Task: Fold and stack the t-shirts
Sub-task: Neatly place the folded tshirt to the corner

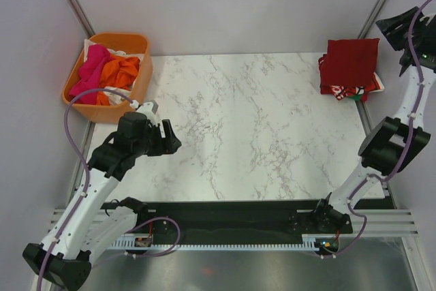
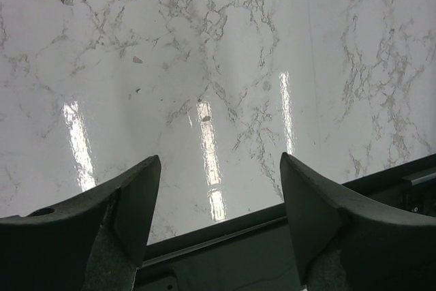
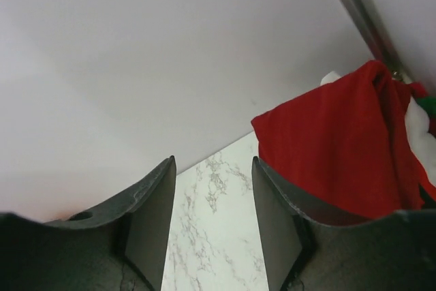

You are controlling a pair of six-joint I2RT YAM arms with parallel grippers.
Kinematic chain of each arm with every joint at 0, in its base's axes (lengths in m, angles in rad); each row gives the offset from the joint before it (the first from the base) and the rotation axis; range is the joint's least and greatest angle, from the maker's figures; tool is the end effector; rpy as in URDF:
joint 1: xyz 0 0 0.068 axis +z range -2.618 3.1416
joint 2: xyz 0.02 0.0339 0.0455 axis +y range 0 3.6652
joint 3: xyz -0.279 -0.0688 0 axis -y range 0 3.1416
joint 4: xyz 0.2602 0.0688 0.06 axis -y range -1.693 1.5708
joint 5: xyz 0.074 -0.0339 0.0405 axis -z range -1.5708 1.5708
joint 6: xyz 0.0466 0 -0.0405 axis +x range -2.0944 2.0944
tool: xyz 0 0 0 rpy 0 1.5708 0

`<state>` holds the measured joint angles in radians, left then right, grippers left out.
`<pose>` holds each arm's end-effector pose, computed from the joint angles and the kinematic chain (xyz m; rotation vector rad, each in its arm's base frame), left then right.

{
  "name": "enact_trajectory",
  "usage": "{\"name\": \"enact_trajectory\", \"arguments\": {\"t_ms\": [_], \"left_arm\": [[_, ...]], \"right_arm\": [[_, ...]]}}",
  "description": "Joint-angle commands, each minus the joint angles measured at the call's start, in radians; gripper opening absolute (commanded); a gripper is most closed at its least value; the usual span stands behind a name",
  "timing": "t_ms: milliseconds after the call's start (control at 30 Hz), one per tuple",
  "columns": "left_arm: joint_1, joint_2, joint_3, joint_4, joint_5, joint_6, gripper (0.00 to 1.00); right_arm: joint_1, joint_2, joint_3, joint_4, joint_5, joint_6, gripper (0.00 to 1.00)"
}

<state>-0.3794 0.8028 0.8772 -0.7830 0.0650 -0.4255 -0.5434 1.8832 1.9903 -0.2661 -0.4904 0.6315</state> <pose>0.1593 -0.0668 0.3149 -0.0188 2.3269 -0.4888 0.4151 -0.2251 0.4482 0.6393 1.6133 0.4880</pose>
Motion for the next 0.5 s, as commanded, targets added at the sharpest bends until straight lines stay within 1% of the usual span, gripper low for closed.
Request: {"name": "enact_trajectory", "arguments": {"t_ms": [0,67,100,133,167,200,300,333,367,400,467], "left_arm": [[-0.001,-0.005,-0.003,0.033,-0.031,0.019,0.78],[-0.001,-0.004,-0.003,0.033,-0.036,0.019,0.78],[-0.001,-0.004,-0.003,0.030,-0.037,0.018,0.78],[-0.001,-0.005,-0.003,0.031,-0.042,0.016,0.78],[-0.001,-0.005,-0.004,0.031,-0.044,0.016,0.78],[-0.001,-0.005,-0.004,0.031,-0.045,0.016,0.78],[-0.001,-0.002,-0.004,0.031,-0.045,0.016,0.78],[-0.001,0.001,-0.004,0.031,-0.044,0.016,0.78],[0.000,0.003,-0.003,0.031,-0.042,0.016,0.78],[0.000,0.003,-0.003,0.031,-0.042,0.017,0.78],[-0.001,-0.002,-0.003,0.031,-0.044,0.017,0.78]], "right_arm": [[-0.007,0.143,0.013,0.144,-0.143,0.117,0.56],[-0.006,0.233,0.007,0.209,-0.218,0.205,0.49],[-0.006,0.260,0.001,0.300,-0.241,0.241,0.47],[-0.004,0.304,-0.007,0.350,-0.261,0.273,0.45],[-0.004,0.323,-0.027,0.404,-0.301,0.343,0.43],[-0.003,0.342,-0.042,0.541,-0.319,0.382,0.43],[-0.003,0.405,-0.087,0.738,-0.350,0.517,0.40],[-0.003,0.427,-0.091,0.745,-0.346,0.519,0.39],[-0.003,0.432,-0.103,0.705,-0.338,0.502,0.38],[-0.003,0.429,-0.108,0.653,-0.295,0.409,0.38],[-0.001,0.409,-0.099,0.482,-0.188,0.247,0.38]]}}
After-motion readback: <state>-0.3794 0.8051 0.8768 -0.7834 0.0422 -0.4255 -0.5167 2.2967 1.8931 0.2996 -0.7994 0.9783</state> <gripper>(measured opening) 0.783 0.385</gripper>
